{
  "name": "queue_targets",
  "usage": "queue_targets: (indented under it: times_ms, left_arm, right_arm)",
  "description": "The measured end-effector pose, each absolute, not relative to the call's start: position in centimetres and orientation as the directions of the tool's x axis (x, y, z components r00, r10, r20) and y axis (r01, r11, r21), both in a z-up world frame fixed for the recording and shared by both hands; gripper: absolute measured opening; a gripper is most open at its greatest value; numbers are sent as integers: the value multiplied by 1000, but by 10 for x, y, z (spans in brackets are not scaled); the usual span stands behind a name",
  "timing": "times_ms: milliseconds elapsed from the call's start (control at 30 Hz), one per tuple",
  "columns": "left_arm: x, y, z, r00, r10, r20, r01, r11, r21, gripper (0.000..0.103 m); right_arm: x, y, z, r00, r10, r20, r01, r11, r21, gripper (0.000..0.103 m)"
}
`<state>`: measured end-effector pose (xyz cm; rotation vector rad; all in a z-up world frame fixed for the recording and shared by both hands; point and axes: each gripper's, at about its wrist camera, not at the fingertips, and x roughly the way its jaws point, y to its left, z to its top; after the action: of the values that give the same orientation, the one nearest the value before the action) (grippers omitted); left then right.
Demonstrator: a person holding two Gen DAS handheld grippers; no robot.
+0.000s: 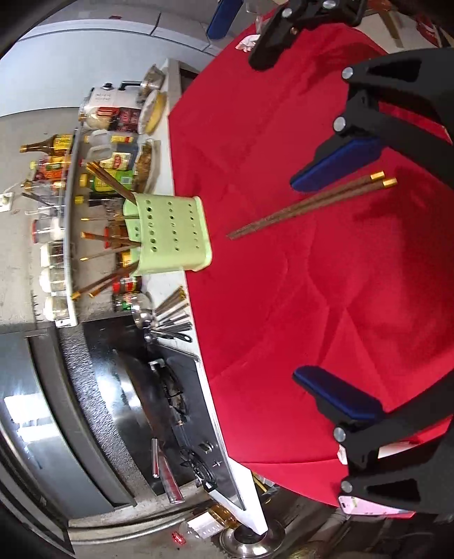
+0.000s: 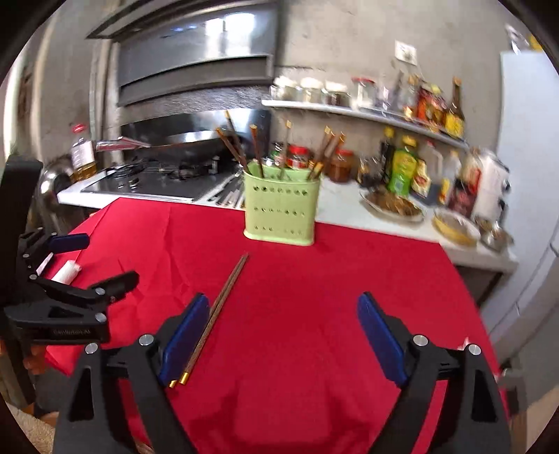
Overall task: Organize utensils
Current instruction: 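Move both tools back down to the last two chopsticks on the cloth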
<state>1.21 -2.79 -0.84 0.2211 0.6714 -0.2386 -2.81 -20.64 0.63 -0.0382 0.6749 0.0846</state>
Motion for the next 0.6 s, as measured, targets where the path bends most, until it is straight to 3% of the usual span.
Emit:
queue_targets:
  times_ms: [200, 267, 400, 467, 600]
  left_arm:
    - [5, -25, -23, 738, -112, -666, 185, 982, 40, 97]
    - [5, -24, -34, 704, -112, -701, 178, 984, 22, 97]
    - [1, -27, -52, 670, -121, -733, 213, 976, 34, 94]
    - [1, -28, -58, 673, -102, -732, 223, 972, 69, 87]
    - [6, -20, -68, 658, -111, -745, 249, 965, 76, 71]
  right_arm:
    - [-15, -213, -17, 715, 127, -687, -125, 991, 53, 84]
    - [-14, -211, -27, 683, 144, -716, -133, 988, 73, 73]
    - [-18, -200, -45, 648, 157, -745, -119, 987, 105, 59]
    - [-18, -195, -52, 634, 169, -755, -108, 986, 130, 39]
    - [-9, -181, -65, 591, 212, -778, -108, 977, 184, 27]
